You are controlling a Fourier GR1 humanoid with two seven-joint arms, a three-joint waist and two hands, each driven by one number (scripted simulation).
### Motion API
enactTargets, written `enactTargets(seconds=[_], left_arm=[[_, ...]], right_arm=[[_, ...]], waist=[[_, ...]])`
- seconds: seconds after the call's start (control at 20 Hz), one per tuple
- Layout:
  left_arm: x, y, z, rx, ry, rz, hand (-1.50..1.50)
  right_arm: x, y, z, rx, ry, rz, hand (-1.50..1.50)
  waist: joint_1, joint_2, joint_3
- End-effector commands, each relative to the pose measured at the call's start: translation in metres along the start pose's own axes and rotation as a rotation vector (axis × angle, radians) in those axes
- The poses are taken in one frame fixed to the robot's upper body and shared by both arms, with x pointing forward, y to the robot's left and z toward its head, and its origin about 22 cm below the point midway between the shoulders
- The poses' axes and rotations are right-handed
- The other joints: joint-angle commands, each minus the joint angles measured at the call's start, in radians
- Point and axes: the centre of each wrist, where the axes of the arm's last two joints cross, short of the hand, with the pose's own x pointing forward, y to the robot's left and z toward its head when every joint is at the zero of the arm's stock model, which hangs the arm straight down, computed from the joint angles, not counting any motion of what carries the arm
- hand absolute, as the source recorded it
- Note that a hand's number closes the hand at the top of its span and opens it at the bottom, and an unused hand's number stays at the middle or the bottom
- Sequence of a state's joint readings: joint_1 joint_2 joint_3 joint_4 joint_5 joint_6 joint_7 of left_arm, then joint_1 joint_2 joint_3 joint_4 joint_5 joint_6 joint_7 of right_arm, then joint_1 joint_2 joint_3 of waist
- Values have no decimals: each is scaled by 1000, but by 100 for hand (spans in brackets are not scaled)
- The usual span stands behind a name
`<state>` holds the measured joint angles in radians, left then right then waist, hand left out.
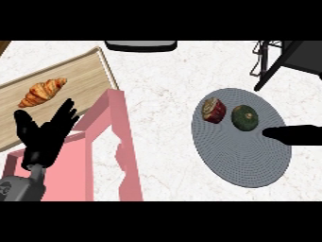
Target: Pick the squash from the placemat and place it in the tiered shelf
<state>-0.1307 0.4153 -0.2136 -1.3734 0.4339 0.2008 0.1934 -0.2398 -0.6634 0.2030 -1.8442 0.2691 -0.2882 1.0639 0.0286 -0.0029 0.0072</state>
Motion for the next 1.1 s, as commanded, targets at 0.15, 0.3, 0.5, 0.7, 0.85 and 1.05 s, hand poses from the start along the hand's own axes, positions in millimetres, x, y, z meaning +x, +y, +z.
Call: enactTargets(seconds=[0.15,0.3,0.5,0.7,0.85,1.05], left_arm=[[-35,-6,7,47,114,6,0],[-37,-15,10,44,111,-7,0],[-25,13,8,40,109,-3,0],[-31,18,8,59,105,-1,0],[-20,9,4,50,123,-20,0],[-21,18,4,59,116,7,0]], right_arm=[[32,21,-21,61,152,115,-150],[36,47,-16,84,174,146,-150],[28,72,-23,69,231,165,-150],[23,88,-11,32,241,202,-150],[29,86,-9,30,256,196,-150],[25,87,-16,35,252,210,-150]], waist=[[-2,8,-9],[-7,6,-9],[-8,6,-8],[-21,3,-9],[-29,1,-8],[-28,2,-8]])
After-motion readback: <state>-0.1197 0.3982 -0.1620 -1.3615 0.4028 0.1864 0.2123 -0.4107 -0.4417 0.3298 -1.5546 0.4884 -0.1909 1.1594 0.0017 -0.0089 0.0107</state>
